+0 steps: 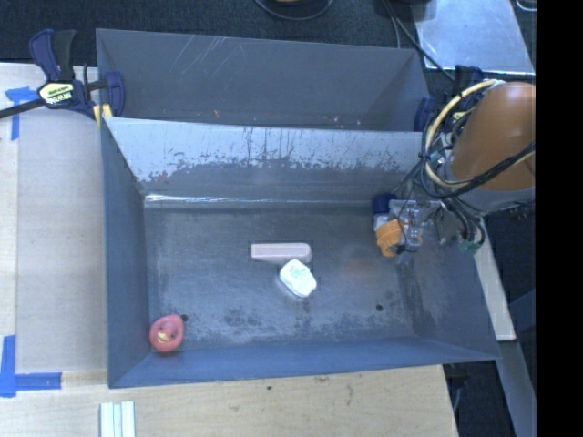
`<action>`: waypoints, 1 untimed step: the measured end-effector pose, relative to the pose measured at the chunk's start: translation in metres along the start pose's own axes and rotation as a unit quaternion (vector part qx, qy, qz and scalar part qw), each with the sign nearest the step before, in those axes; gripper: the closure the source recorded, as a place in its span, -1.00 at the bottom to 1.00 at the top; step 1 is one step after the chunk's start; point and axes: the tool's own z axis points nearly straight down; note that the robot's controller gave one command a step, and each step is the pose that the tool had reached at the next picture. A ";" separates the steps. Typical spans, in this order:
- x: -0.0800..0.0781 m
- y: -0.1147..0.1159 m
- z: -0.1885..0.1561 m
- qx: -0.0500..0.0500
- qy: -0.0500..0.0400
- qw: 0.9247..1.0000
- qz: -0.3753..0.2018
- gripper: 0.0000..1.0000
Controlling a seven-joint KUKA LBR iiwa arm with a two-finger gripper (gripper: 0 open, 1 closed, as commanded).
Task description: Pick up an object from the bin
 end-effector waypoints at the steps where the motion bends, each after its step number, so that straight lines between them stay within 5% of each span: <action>1: 0.000 0.000 -0.018 0.000 0.001 1.000 0.000 1.00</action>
Offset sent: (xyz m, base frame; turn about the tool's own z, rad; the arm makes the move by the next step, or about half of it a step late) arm -0.0001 0.0000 0.0640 0.0000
